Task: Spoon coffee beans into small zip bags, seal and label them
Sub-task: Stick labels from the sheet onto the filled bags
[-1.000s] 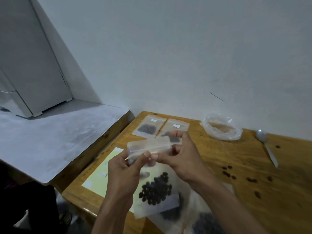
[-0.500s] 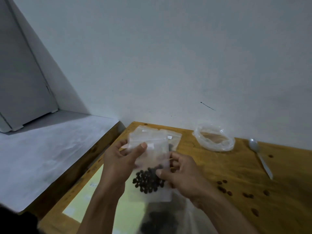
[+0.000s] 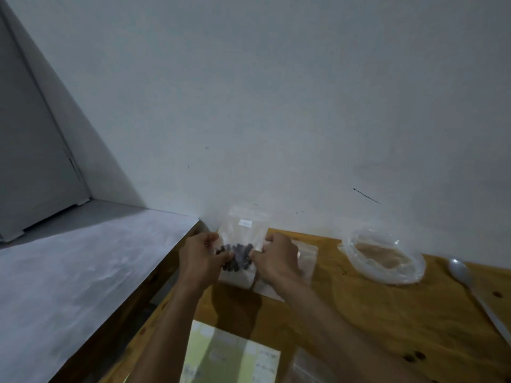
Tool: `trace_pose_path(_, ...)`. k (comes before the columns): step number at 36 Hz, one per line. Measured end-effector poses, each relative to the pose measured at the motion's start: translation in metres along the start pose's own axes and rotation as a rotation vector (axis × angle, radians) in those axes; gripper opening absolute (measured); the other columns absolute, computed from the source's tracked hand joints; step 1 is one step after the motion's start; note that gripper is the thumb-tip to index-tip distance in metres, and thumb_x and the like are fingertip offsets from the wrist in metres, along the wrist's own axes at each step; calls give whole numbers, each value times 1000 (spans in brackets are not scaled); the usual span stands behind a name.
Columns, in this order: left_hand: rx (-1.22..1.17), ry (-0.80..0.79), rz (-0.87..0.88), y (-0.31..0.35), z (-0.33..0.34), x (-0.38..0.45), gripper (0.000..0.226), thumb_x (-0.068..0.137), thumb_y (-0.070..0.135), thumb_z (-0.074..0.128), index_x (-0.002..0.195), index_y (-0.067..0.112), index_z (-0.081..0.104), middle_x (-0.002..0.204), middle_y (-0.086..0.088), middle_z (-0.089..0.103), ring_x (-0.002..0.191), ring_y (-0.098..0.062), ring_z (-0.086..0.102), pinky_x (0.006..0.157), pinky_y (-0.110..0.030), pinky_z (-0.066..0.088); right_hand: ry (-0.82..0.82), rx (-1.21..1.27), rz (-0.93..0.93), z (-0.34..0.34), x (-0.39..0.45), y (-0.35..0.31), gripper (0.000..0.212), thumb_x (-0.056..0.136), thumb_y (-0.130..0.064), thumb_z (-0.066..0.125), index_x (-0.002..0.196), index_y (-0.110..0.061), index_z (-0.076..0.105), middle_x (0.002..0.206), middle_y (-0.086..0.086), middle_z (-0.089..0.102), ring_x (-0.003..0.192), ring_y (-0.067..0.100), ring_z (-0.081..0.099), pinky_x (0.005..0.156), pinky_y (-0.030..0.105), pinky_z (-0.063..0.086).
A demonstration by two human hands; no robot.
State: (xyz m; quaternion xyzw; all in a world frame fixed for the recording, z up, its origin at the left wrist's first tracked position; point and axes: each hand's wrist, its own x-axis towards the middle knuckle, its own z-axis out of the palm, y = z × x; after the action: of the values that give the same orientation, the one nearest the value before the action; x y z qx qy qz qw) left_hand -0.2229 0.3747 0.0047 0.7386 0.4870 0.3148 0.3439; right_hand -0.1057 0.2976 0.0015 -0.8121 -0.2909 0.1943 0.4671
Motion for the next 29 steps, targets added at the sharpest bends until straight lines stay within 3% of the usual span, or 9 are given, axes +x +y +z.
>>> trace_pose_path(5,113,-21,-14,-17,15,21,57,79,18,82,131,5,60,129,-13,64,114,-27,63,92,-35,53,-8,-281,-61,14,6,0,52,92,-20,69,137,-17,43,126,9,59,108,27,59,73,31,47)
trace_pose_path(9,143,-86,-48,-25,22,27,48,86,21,76,128,3,62,126,-14,66,112,-25,65,89,-34,54,-6,-554,-149,19,7,5,45,90,-33,68,129,-18,50,130,6,57,117,28,51,95,42,46)
trace_pose_path(15,172,-62,-13,-18,20,17,49,91,26,70,134,8,57,133,-14,61,118,-29,61,91,-37,54,-27,-520,-193,7,2,7,50,91,-36,66,136,-20,49,139,3,50,126,27,45,104,45,40)
trace_pose_path(20,170,-22,93,1,7,-15,47,90,31,70,131,10,60,133,-12,62,116,-26,62,75,-23,46,-20,-455,-233,-29,-22,11,40,89,-31,69,127,-24,57,131,0,57,115,24,54,93,42,49)
trace_pose_path(24,158,-33,215,19,-1,-59,45,86,36,73,123,12,67,122,-5,70,107,-17,64,83,-29,50,-86,-418,-233,-70,-51,20,36,90,-38,67,124,-27,61,123,-4,63,107,18,60,87,39,55)
trace_pose_path(27,144,-70,265,32,1,-98,45,84,36,76,121,13,68,112,1,71,93,-8,63,67,-15,43,-122,-398,-250,-102,-78,33,31,89,-41,67,116,-25,65,112,-5,66,97,16,63,82,40,58)
trace_pose_path(29,145,-107,269,38,5,-123,45,83,40,76,119,15,69,105,2,72,88,-6,64,67,-13,43,-138,-379,-232,-124,-96,44,30,88,-41,70,114,-27,64,107,-7,65,91,14,64,77,38,58)
